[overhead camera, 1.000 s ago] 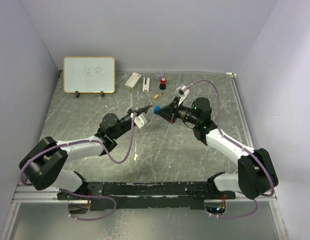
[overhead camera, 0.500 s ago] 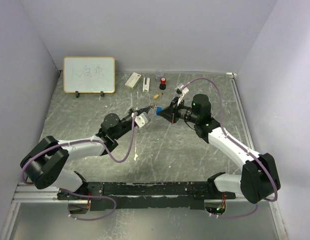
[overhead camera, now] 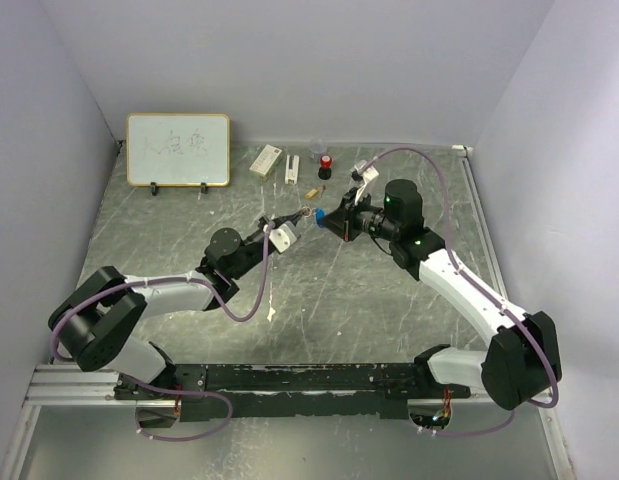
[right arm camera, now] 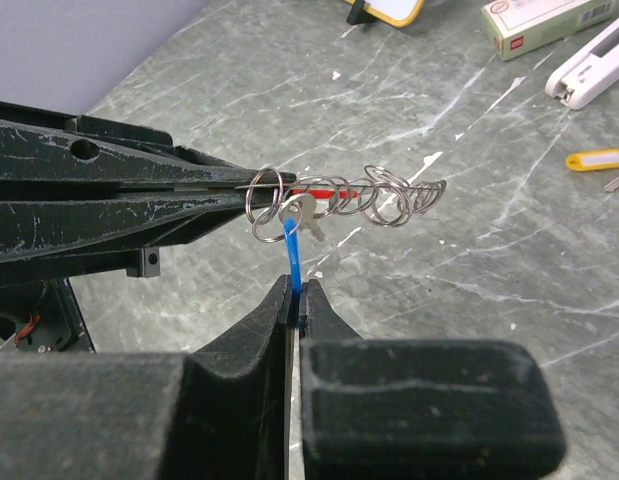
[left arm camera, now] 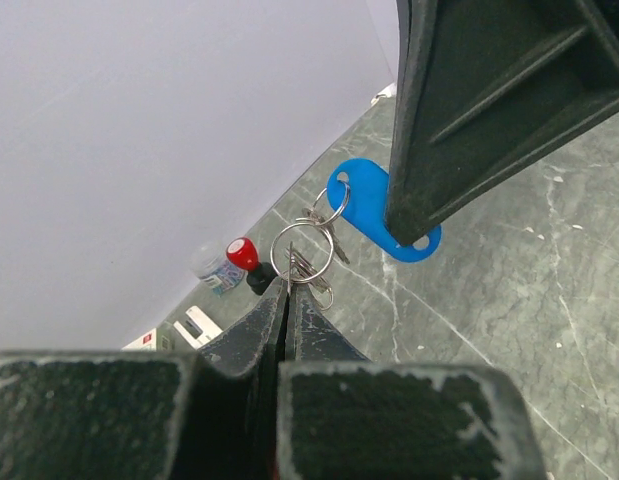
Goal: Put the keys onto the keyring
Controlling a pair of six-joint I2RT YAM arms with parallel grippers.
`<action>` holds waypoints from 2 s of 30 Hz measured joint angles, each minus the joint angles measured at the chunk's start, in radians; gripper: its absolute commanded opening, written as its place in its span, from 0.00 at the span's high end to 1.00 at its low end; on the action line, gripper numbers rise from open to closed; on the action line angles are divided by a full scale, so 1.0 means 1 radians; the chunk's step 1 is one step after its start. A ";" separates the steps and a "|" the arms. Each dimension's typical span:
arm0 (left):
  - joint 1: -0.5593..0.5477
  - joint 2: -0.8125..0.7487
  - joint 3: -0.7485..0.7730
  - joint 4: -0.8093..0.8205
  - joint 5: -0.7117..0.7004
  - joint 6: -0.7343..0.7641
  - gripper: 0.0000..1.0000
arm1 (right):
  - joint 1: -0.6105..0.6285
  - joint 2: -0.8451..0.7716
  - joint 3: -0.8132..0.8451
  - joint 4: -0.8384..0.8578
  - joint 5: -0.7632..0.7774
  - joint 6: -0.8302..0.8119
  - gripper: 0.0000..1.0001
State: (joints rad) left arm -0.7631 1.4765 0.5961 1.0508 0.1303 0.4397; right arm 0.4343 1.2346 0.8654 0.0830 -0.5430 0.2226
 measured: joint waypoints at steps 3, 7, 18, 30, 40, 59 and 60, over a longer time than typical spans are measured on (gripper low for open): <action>0.000 0.008 0.000 0.020 -0.014 -0.011 0.93 | 0.000 0.000 0.031 -0.041 0.016 -0.015 1.00; 0.000 0.019 0.000 0.035 -0.029 -0.024 0.93 | 0.000 0.000 0.069 -0.100 0.035 -0.031 1.00; 0.000 0.059 0.000 0.095 -0.052 -0.067 0.91 | 0.001 0.000 0.150 -0.199 0.056 -0.059 1.00; 0.000 0.074 0.000 0.119 -0.076 -0.110 0.73 | 0.001 0.000 0.156 -0.210 0.069 -0.068 1.00; 0.003 0.080 -0.003 0.122 -0.120 -0.131 0.66 | -0.002 0.000 0.188 -0.209 0.103 -0.079 1.00; 0.010 -0.056 -0.041 0.106 -0.152 -0.139 0.62 | -0.008 0.008 0.253 -0.289 0.144 -0.156 1.00; 0.010 -0.064 -0.041 0.104 -0.152 -0.142 0.62 | -0.008 0.008 0.253 -0.293 0.145 -0.158 1.00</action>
State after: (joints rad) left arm -0.7536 1.4120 0.5549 1.1549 -0.0216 0.2981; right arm 0.4263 1.2427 1.1187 -0.2100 -0.3981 0.0643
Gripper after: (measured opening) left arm 0.380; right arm 0.013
